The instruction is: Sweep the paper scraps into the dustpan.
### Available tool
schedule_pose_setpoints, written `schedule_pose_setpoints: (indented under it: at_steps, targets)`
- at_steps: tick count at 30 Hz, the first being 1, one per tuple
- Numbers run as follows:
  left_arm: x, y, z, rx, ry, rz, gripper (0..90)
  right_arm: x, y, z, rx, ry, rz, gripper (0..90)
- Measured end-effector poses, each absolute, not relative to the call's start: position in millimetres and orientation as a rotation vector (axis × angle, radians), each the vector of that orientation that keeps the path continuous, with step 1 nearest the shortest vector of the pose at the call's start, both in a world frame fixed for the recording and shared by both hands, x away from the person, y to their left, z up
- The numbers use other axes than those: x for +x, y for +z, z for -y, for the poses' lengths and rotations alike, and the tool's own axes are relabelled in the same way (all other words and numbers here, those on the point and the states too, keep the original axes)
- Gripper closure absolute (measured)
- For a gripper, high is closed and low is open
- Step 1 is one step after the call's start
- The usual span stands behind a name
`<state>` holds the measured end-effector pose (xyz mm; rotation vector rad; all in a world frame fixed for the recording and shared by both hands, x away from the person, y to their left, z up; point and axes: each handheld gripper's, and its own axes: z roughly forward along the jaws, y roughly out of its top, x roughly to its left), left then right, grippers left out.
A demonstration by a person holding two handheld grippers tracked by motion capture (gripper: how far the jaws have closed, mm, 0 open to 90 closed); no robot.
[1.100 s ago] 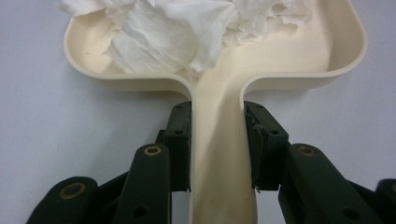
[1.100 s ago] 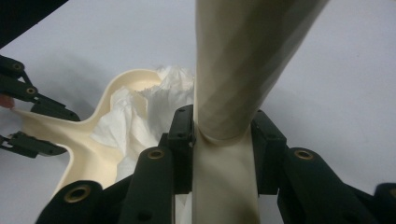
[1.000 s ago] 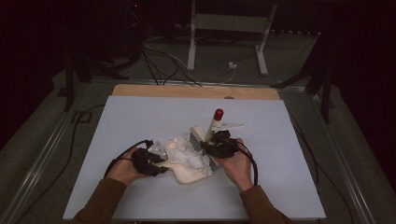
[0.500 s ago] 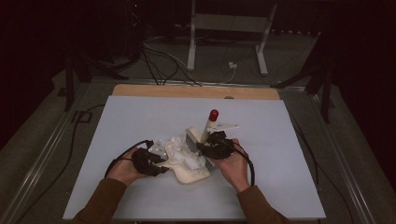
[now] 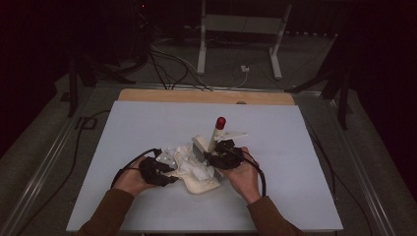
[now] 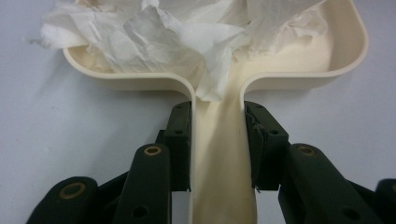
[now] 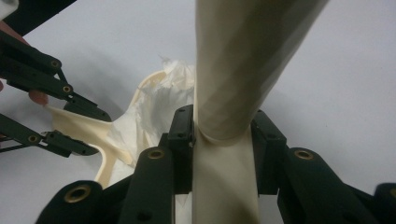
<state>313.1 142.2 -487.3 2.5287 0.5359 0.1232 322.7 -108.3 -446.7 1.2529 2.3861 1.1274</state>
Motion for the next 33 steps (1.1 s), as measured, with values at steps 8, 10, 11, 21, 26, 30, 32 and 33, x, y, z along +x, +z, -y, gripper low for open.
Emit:
schedule_pose_setpoints:
  at_steps: [8, 10, 11, 21, 26, 30, 32, 33]
  targets:
    - [310.6, -492.4, -143.9, 2.504, 0.128, -0.548, 66.9, 320.9, -448.4, 102.0, 1.235, 1.118, -2.408, 67.4]
    - [310.1, -493.7, -144.5, 2.500, 0.129, -0.548, 66.8, 320.2, -448.7, 100.3, 1.229, 1.115, -2.413, 67.4]
    - [309.8, -494.5, -144.7, 2.496, 0.133, -0.549, 66.8, 319.8, -448.8, 99.4, 1.227, 1.112, -2.415, 67.4]
    - [305.1, -503.7, -146.6, 2.461, 0.146, -0.558, 66.8, 320.1, -449.5, 97.3, 1.209, 1.087, -2.433, 67.3]
    - [304.9, -505.0, -147.5, 2.458, 0.143, -0.558, 66.8, 321.9, -447.1, 100.3, 1.218, 1.097, -2.417, 67.3]
    - [305.0, -504.9, -147.8, 2.459, 0.141, -0.557, 66.8, 323.5, -444.6, 103.4, 1.223, 1.103, -2.405, 67.3]
    - [305.1, -505.3, -147.4, 2.466, 0.145, -0.554, 66.8, 324.0, -442.7, 104.6, 1.225, 1.107, -2.400, 67.4]
    - [304.9, -505.7, -147.0, 2.465, 0.146, -0.556, 66.9, 324.2, -441.7, 105.2, 1.227, 1.110, -2.396, 67.3]
